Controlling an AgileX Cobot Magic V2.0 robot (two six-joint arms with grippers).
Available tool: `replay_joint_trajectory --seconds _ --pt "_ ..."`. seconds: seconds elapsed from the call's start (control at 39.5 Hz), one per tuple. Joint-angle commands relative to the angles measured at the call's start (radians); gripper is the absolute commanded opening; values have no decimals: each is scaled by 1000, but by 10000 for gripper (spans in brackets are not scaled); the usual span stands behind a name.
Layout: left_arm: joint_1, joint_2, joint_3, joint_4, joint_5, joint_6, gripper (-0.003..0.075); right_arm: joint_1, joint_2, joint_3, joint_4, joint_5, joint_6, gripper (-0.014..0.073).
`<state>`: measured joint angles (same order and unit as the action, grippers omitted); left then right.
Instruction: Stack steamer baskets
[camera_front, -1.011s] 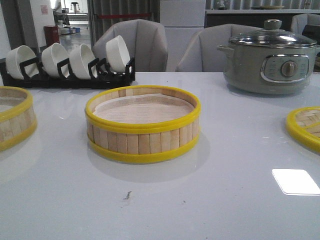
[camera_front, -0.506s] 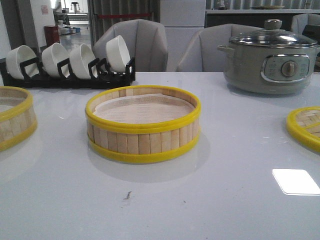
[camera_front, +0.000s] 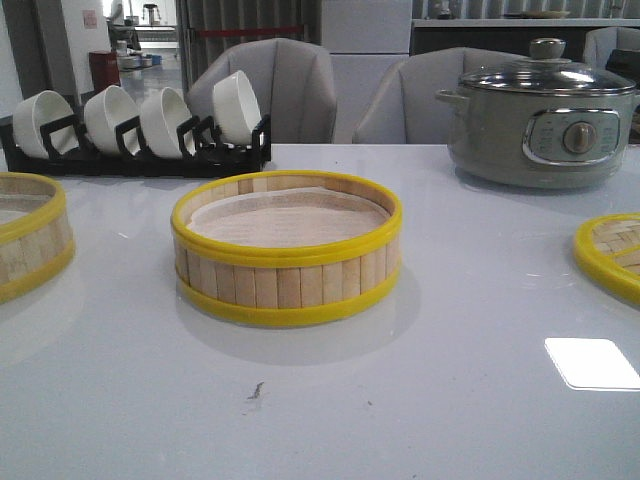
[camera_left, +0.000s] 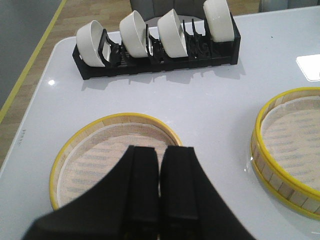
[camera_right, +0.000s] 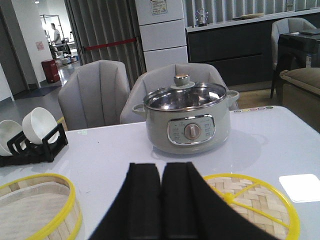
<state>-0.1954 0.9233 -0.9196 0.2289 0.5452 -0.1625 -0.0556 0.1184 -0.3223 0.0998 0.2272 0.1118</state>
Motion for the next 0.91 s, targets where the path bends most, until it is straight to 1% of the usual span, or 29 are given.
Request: replay_joint_trajectory --seconds 0.0,0.13,0.23,0.3,0.43,0.68,0.83,0.88 --pt "-7 -6 -39 -1 -63 -4 85 -6 188 -145 8 -46 -5 34" --pt "-7 -6 -39 -1 -54 -4 85 -6 455 -270 3 -46 -12 34" --pt "-7 -6 -39 -1 -54 -4 85 -6 591 -336 3 -46 -12 34" --pt "-7 -6 -39 -1 -54 -4 85 -6 655 -364 3 -55 -12 34" --pt "-7 -6 -39 -1 -54 -4 85 -6 708 -370 3 -121 -12 34" --pt "-7 -6 -39 -1 -52 -4 85 -6 766 -370 3 -197 -12 34" --pt "-7 2 -39 -13 -49 -16 85 -6 786 -372 4 -161 -12 45" --pt "-7 10 -39 -26 -44 -18 85 -6 795 -378 3 -121 -12 101"
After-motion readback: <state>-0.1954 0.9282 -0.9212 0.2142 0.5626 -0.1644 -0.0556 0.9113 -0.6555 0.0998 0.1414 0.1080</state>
